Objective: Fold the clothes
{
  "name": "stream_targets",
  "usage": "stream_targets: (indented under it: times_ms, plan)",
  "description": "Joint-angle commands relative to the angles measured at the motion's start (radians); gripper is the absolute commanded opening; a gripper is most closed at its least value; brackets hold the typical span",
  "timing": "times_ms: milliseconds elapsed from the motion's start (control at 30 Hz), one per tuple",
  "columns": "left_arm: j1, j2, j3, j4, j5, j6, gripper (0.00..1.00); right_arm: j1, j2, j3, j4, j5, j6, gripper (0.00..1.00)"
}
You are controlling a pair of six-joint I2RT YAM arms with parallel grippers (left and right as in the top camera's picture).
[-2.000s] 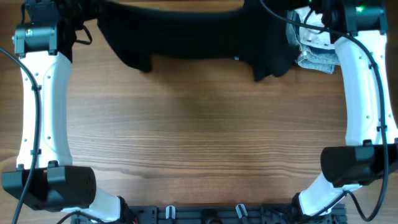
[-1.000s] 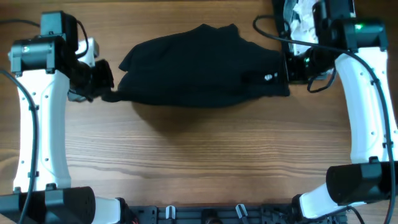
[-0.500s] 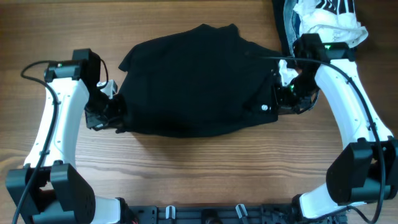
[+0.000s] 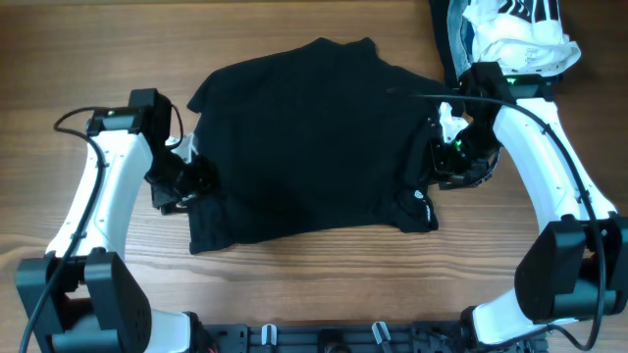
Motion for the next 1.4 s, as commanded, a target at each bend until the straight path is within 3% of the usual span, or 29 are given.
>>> stream_targets:
  times_ms: [0,133,267,433,700,1367]
  plan:
    - [-0.022,0.004,-0.007,0.097,0.017,-0.018,0.72,-0.005,-0.010,-0.007,0.072,0.015,0.005,0.51]
    - [-0.022,0.004,-0.006,0.341,-0.011,-0.016,0.75,-0.005,-0.010,-0.006,0.189,-0.036,0.007,0.57]
    - [-0.021,0.017,-0.006,0.637,-0.188,-0.017,0.76,-0.005,-0.010,-0.006,0.274,-0.061,0.003,0.58]
    - [0.005,0.104,-0.006,0.849,-0.243,-0.019,0.72,-0.004,-0.010,-0.006,0.296,-0.060,0.001,0.58]
    - [0.056,0.282,-0.006,1.019,-0.247,-0.074,0.72,-0.001,-0.010,-0.006,0.318,-0.060,0.001,0.58]
    - [0.085,0.410,-0.006,1.195,-0.190,-0.068,0.66,-0.001,-0.010,-0.006,0.352,-0.060,0.004,0.57]
